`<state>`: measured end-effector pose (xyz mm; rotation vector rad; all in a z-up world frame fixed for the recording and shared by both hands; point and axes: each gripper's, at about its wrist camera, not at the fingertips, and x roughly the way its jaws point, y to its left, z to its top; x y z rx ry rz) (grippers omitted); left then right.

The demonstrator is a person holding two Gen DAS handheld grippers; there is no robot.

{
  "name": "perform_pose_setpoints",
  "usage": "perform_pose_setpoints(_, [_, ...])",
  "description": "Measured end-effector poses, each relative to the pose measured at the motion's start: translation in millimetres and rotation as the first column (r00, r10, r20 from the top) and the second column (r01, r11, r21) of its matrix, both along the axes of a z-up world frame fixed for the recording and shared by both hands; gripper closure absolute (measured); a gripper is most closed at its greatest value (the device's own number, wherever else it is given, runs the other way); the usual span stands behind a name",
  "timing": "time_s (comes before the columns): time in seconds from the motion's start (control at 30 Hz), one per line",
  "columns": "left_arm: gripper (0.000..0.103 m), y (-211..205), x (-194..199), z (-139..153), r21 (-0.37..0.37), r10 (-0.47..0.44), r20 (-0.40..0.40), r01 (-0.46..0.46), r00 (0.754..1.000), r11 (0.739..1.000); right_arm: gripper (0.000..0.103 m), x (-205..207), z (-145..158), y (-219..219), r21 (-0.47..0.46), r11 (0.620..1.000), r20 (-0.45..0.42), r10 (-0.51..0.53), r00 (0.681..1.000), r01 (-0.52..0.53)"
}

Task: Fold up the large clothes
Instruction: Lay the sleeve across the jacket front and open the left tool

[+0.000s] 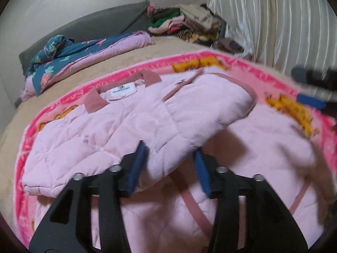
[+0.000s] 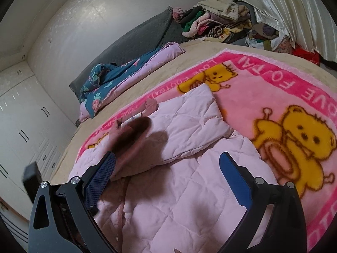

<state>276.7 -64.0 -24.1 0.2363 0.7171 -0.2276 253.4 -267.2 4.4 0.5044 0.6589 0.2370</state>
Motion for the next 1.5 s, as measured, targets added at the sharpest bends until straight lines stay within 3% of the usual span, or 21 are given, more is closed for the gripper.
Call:
perform_pose_setpoints(0.03, [0.035,-2,0,-2,0.003,-0.009,-0.014,0.009,1.000,1.000,0.005,0,0,0,-0.003,1.000,0.000,-0.001,1.000,0.001])
perform_pose_setpoints(0.23, [0.013,-4,-6,-2,0.082,-0.011,-0.050,0.015,0.999,0.997,0.005,0,2,-2,-0.008,1.000,-0.009,-0.004,1.000,0.004])
perform_pose_setpoints(0.3, [0.010,1,-8,6,0.058,-0.022,-0.053,0.025,0.998,0.998,0.005,-1,2,-2,-0.016,1.000,-0.011,-0.002,1.000,0.002])
perform_pose_setpoints(0.43, [0.009,17,-11,23,-0.025,-0.044,-0.053,0.042,0.998,0.999,0.005,1,0,5,-0.025,1.000,-0.019,0.014,1.000,-0.014])
perform_pose_setpoints(0.73, [0.009,95,8,39,-0.152,0.147,-0.048,-0.153,0.988,0.976,0.005,14,-5,45,-0.048,0.993,-0.061,0.107,0.992,-0.110])
perform_pose_setpoints(1.1, [0.009,186,17,41,-0.274,0.349,-0.080,-0.357,0.934,0.893,0.005,53,-31,104,-0.029,0.976,-0.162,0.210,0.964,-0.217])
perform_pose_setpoints(1.37, [0.009,229,14,41,-0.333,0.462,-0.107,-0.469,0.880,0.818,0.005,70,-57,115,-0.038,0.982,-0.235,0.174,0.956,-0.187])
perform_pose_setpoints(1.5, [0.009,241,13,41,-0.364,0.483,-0.119,-0.491,0.867,0.792,0.005,72,-70,114,-0.020,0.983,-0.256,0.172,0.951,-0.183])
